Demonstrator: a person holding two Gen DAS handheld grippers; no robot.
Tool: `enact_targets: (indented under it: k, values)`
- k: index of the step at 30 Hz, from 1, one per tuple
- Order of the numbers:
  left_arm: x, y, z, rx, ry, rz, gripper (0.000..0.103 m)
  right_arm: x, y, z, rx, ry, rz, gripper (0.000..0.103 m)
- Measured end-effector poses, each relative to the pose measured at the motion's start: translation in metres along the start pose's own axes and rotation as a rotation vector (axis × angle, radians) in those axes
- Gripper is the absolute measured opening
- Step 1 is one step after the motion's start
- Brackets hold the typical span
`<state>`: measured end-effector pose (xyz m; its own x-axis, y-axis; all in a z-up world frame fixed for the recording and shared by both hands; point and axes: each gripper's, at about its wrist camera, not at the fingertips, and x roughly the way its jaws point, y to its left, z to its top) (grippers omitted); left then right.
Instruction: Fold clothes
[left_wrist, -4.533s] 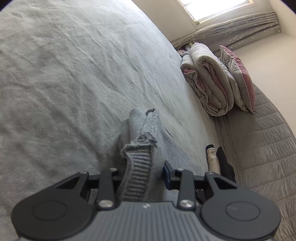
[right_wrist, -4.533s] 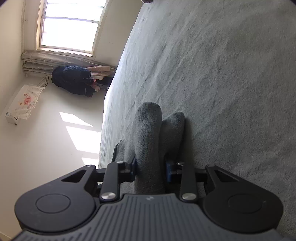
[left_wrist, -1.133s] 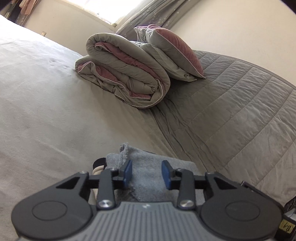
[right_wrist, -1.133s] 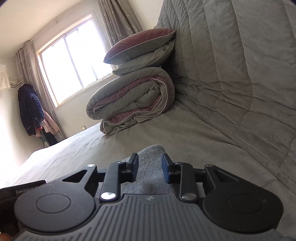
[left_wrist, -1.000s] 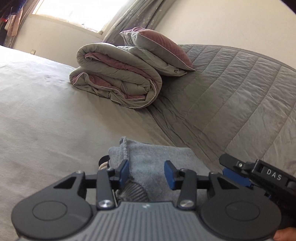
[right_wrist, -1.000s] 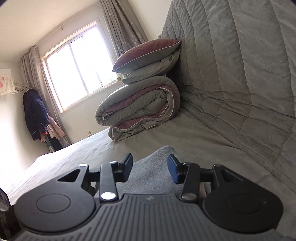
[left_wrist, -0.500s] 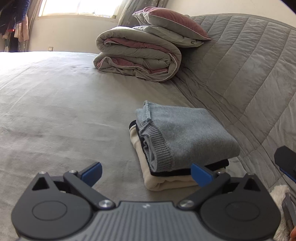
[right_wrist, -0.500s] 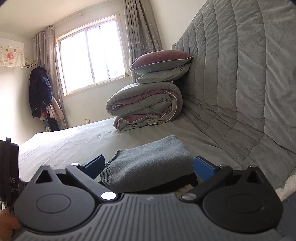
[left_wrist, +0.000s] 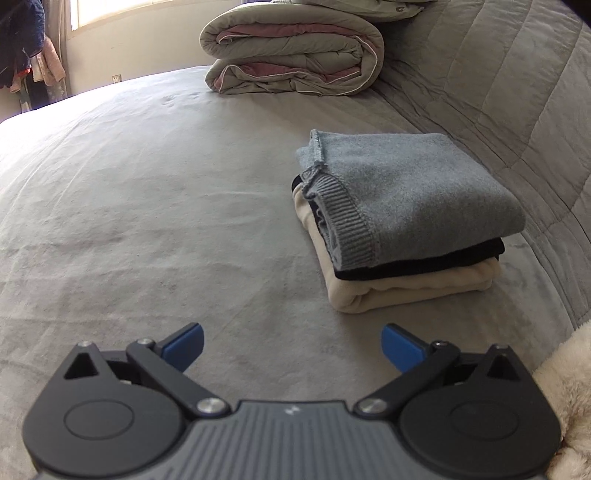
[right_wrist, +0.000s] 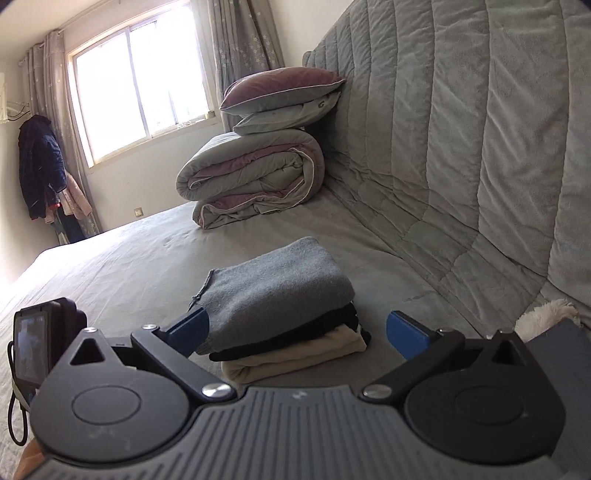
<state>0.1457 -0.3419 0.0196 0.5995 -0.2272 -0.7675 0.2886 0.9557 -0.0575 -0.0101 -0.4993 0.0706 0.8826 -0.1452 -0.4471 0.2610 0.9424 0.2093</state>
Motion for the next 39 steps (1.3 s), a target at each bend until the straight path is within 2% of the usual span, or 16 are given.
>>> enact_targets:
  k: [9, 21, 33, 39]
  values:
    - [-0.009, -0.011, -0.001, 0.055, -0.02, 0.009, 0.102, -0.01, 0.004, -0.006, -0.042, -0.011, -0.081, 0.103]
    - [-0.016, -0.018, -0.003, 0.082, -0.045, 0.001, 0.102, -0.002, 0.006, -0.01, -0.082, 0.017, -0.127, 0.103]
    - [-0.016, -0.021, -0.003, 0.087, -0.048, -0.009, 0.102, 0.003, 0.008, -0.012, -0.096, 0.032, -0.134, 0.103]
    - [-0.015, -0.019, -0.003, 0.076, -0.039, -0.028, 0.102, 0.017, 0.01, -0.014, -0.103, 0.083, -0.1, 0.103]
